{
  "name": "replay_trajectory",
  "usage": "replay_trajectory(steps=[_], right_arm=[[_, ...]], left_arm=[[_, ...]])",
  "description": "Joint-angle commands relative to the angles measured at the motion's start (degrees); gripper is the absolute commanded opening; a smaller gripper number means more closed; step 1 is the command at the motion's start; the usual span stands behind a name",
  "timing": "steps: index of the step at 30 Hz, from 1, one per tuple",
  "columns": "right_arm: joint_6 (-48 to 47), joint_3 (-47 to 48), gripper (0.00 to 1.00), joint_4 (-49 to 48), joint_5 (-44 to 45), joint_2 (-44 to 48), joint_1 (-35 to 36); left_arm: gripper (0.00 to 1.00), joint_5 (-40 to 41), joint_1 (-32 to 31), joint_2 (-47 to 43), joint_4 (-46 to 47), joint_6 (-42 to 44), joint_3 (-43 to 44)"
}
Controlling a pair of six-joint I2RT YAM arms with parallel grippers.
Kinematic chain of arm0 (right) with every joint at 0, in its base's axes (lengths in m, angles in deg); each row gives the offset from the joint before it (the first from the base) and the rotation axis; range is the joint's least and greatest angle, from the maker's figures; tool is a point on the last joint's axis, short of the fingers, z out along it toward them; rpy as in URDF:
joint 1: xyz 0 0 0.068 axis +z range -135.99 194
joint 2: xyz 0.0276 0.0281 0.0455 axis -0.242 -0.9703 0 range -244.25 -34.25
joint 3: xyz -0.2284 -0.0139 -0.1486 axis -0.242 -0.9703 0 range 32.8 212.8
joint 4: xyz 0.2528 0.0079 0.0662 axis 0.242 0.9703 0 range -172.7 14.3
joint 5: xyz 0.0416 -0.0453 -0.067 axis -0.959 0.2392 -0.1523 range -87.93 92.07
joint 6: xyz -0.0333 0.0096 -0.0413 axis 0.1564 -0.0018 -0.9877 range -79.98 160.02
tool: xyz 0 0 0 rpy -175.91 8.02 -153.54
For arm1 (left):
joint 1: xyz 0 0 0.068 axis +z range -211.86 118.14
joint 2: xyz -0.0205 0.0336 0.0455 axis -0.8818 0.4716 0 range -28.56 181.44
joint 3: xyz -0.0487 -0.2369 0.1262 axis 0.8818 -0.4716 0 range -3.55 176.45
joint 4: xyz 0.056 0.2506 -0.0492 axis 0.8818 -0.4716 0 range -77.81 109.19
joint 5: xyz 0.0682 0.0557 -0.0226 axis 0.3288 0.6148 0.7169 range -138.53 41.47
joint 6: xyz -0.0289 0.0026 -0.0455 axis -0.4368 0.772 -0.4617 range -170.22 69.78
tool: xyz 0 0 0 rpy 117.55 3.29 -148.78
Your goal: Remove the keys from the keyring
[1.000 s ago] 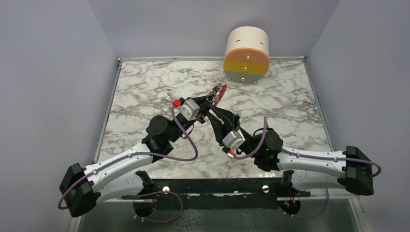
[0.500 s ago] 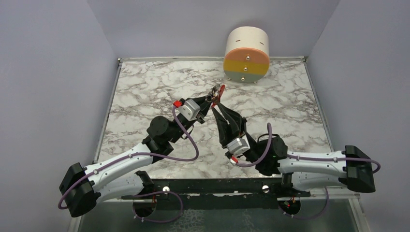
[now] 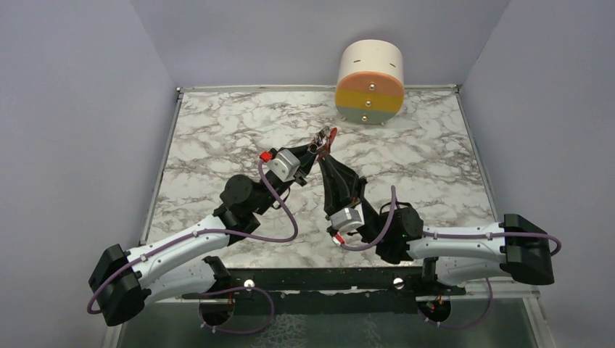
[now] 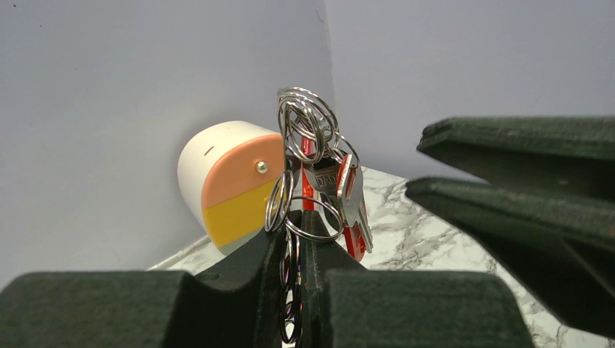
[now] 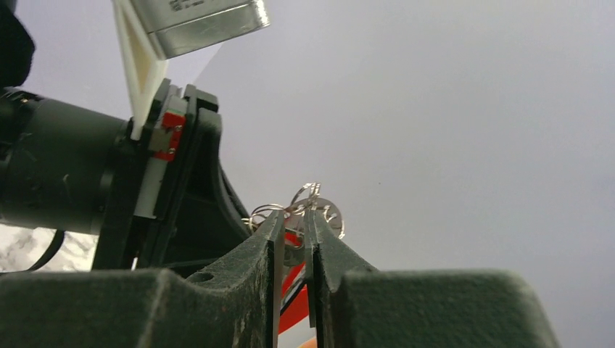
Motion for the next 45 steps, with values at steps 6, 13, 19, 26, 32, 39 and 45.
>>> replay_trajectory(steps=[6,13,19,26,32,39,45], right_arm=[[-0.71,-1.07,0.15,-4.81,1.40,3.12,0.61],[0.38,-0.33,0.15,-4.16,0.69,2.69,0.59],[2.88,0.56,0.15,-1.36,-1.17,3.49,0.59],[5.21,2.31,0.14,2.07,-2.16,3.23,0.63],[5.81,2.60,0.15,1.89,-2.43,2.72,0.62],[5.54,2.40,0.27,1.12,-2.19,1.97,0.61],[4.34,1.79,0.24,-0.72,-1.46,1.82,0.59]], left_arm=[[0.00,-0.33,-0.36,-0.74,3.31,-0.60,0.08],[0.00,-1.34,-0.39,-0.52,3.38,-1.49,0.47],[0.00,-1.63,-0.59,-0.06,3.38,-1.78,0.73],[0.00,-3.48,-0.77,0.32,3.39,-2.51,1.24],[0.00,-3.74,-1.07,-0.12,3.38,-2.57,0.93],[0.00,-4.00,-1.26,-0.02,3.65,-2.81,1.01],[0.00,-4.14,-1.49,-0.51,3.74,-3.03,0.83]])
